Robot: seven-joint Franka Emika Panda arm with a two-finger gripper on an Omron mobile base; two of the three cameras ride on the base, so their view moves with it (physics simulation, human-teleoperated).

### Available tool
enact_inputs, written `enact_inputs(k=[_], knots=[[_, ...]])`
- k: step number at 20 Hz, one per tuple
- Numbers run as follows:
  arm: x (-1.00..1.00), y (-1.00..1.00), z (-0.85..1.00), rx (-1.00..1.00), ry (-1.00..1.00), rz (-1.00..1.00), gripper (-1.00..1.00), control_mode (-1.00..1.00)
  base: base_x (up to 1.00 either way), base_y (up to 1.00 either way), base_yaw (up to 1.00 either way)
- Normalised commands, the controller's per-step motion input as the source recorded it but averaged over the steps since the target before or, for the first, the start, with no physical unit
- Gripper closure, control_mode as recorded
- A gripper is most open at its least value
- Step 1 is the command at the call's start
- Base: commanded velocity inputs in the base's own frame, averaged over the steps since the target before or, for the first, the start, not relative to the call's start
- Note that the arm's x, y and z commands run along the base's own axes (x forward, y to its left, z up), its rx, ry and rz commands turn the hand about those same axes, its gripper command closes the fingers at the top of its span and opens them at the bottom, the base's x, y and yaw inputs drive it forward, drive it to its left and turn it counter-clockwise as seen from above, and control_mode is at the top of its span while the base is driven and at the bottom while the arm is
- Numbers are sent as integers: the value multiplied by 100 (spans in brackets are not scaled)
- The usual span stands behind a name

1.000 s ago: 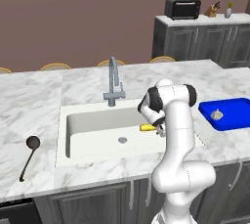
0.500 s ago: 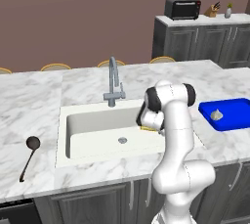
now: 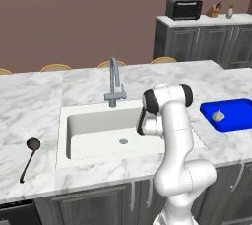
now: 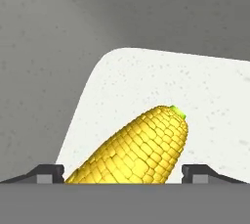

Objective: Pick up all produce items and place them in the sink. Turn on the sink faucet to wash them. Then turn the sink off and put them in the tray.

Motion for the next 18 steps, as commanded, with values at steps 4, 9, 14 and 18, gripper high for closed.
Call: enact_inputs(k=[4, 9, 14, 18], knots=[[29, 23, -29, 15, 33, 0, 100, -100, 0, 0, 0], [0, 0, 17, 17, 13, 0, 100, -100, 0, 0, 0], [-1, -9, 66, 15, 9, 0, 100, -100, 0, 0, 0], [-10, -17, 83, 10, 0, 0, 100, -100, 0, 0, 0]])
